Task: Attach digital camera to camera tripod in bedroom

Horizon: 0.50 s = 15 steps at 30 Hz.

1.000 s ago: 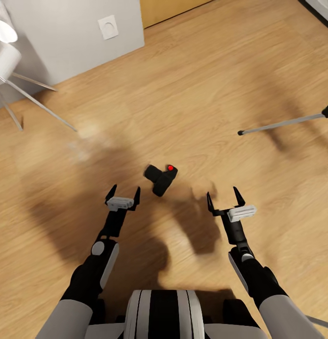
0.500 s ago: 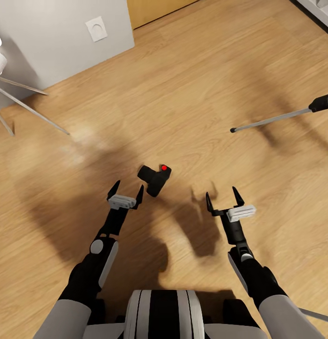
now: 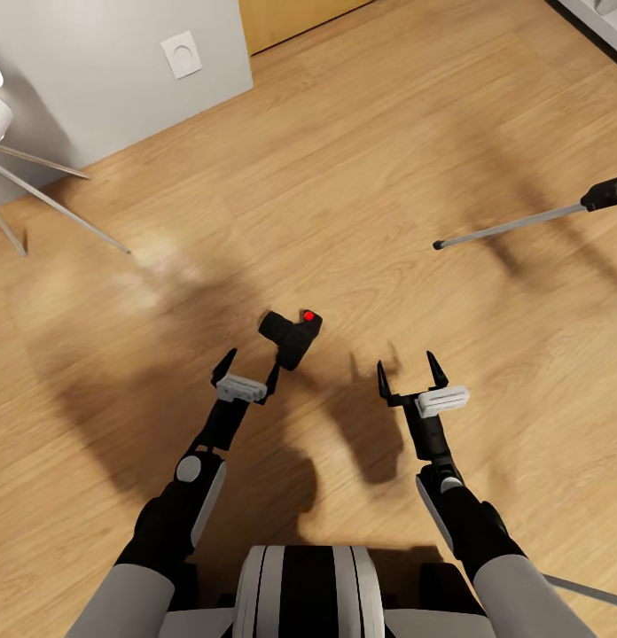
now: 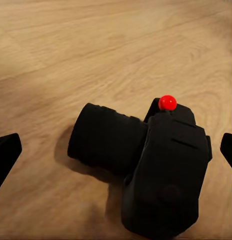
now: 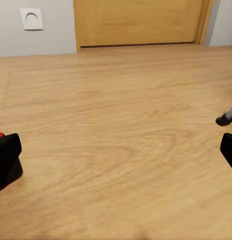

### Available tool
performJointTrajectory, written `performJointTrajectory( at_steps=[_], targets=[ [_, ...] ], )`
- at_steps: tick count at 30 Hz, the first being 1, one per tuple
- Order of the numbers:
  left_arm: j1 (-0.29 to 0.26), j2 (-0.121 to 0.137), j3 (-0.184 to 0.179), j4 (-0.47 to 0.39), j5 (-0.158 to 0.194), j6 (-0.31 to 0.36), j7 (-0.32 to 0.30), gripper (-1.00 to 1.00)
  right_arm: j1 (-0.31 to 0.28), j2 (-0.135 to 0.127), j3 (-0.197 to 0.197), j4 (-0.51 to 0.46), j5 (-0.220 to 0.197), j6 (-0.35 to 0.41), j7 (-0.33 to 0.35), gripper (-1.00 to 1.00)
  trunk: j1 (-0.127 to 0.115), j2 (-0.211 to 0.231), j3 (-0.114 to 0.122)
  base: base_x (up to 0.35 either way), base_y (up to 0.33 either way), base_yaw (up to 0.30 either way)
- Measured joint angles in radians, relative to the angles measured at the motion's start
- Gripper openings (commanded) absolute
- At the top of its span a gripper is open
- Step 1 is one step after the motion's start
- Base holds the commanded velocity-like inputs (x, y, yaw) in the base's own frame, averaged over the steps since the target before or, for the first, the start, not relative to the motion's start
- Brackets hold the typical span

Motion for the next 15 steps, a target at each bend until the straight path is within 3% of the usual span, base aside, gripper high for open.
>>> performJointTrajectory(
  at_steps=[11,15],
  targets=[
    [0.0,-0.002,-0.141,0.031,-0.005,0.009,0.003,1.0,0.0,0.001,0.0,0.0,0.0,0.0,0.0,1.0,0.0,0.0,0.0,0.0,0.0,0.0],
    [0.0,-0.003,-0.162,0.033,-0.005,0.015,0.004,1.0,0.0,0.001,0.0,0.0,0.0,0.0,0.0,1.0,0.0,0.0,0.0,0.0,0.0,0.0]
  ],
)
